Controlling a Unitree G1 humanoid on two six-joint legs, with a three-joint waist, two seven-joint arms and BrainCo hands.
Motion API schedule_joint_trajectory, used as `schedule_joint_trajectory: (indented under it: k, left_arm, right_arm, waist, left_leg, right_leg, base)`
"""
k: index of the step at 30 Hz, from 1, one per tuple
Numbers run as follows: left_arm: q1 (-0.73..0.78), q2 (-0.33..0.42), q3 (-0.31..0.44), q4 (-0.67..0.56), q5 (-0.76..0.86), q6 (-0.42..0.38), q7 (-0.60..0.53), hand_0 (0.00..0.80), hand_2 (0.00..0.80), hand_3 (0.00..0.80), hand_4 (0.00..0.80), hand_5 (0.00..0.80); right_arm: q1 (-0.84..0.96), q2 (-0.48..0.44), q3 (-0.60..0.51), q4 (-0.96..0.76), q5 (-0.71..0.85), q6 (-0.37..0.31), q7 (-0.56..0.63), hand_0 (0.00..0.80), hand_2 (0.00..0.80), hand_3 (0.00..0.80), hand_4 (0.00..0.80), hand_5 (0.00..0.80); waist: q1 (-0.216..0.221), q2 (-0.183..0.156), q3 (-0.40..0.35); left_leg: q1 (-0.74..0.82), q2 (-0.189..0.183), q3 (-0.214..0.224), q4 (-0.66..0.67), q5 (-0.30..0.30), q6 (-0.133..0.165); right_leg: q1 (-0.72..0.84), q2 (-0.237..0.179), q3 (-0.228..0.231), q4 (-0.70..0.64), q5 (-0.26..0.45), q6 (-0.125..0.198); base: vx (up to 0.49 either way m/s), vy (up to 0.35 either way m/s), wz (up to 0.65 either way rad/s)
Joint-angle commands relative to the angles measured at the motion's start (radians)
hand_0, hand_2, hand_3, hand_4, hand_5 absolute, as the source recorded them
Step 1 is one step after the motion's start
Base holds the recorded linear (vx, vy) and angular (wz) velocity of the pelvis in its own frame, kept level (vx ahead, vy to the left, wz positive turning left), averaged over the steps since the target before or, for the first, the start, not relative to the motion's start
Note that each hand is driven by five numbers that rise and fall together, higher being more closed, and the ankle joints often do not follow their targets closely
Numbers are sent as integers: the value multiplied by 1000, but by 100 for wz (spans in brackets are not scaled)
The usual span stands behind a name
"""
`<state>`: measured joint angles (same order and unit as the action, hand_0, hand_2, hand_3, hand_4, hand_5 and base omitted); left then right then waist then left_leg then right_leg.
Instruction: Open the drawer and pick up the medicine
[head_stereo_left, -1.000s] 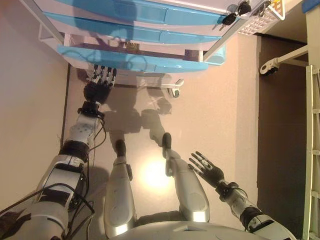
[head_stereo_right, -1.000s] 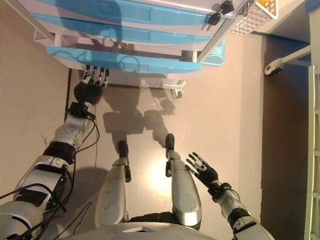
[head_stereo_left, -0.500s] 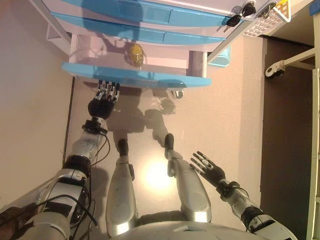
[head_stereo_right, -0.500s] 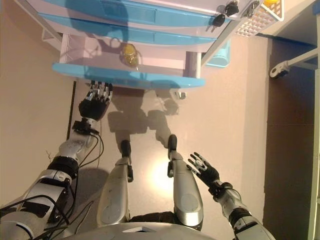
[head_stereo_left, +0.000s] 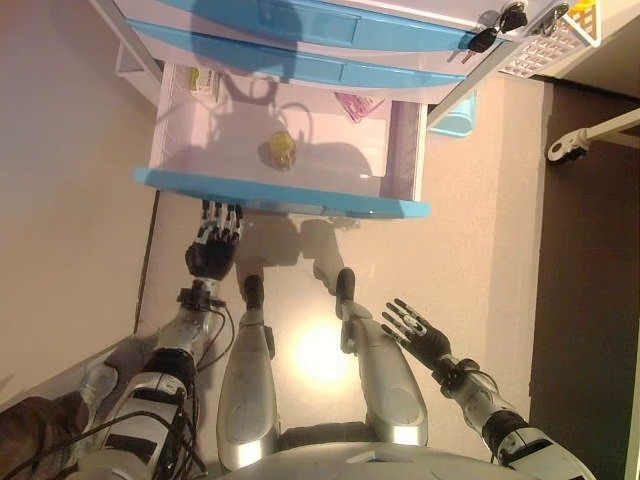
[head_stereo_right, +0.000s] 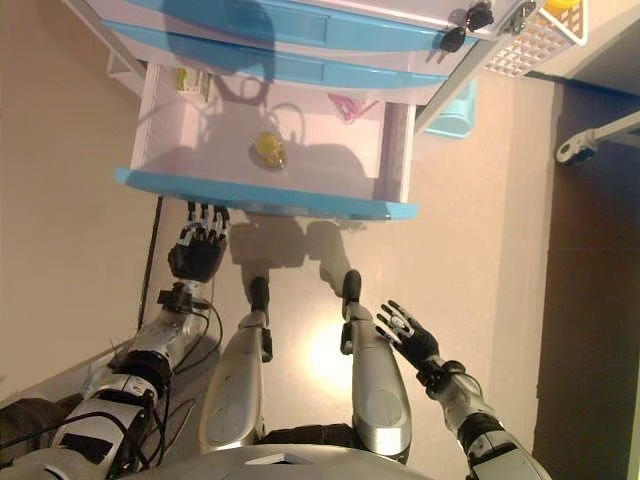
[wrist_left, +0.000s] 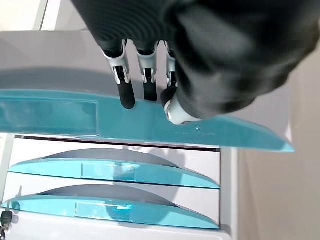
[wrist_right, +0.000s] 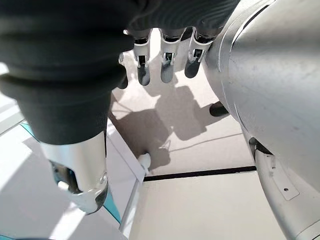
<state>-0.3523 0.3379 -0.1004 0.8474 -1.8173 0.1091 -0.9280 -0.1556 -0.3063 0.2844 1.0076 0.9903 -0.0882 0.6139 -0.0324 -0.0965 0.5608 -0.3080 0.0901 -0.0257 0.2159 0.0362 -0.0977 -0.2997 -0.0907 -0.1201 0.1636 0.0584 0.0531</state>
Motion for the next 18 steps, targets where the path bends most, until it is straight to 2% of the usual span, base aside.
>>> schedule_joint_trajectory:
  k: [1, 9, 18]
  left_arm:
    - [66, -15, 82, 8, -68, -7, -58, 800, 800, 800, 800, 800]
    - [159, -79, 99, 57, -77, 8, -71, 800, 800, 800, 800, 800]
    - [211, -89, 127, 115, -46, 52, 1, 800, 800, 800, 800, 800]
  right_arm:
    - [101, -10, 2, -77, -32, 11, -10, 0, 0, 0, 0, 0]
    - [102, -6, -17, -83, -43, 8, -22, 0, 0, 0, 0, 0]
    - [107, 3, -37, -72, -48, 1, -15, 0, 0, 0, 0, 0]
  waist:
    - [28, -13, -41]
    - [43, -10, -41]
    - [56, -11, -41]
  left_leg:
    - [-72, -59, 5, 124, -73, 46]
    - [-80, -65, -8, 126, -70, 45]
    - [-79, -66, -15, 124, -71, 44]
  right_leg:
    - [-7, 34, -15, 16, -5, 32]
    - [-11, 33, -29, 24, -15, 30]
    - [-5, 32, -46, 22, -17, 33]
  base:
    - [0, 0, 0]
    - [-2, 7, 2]
    - [-4, -9, 8]
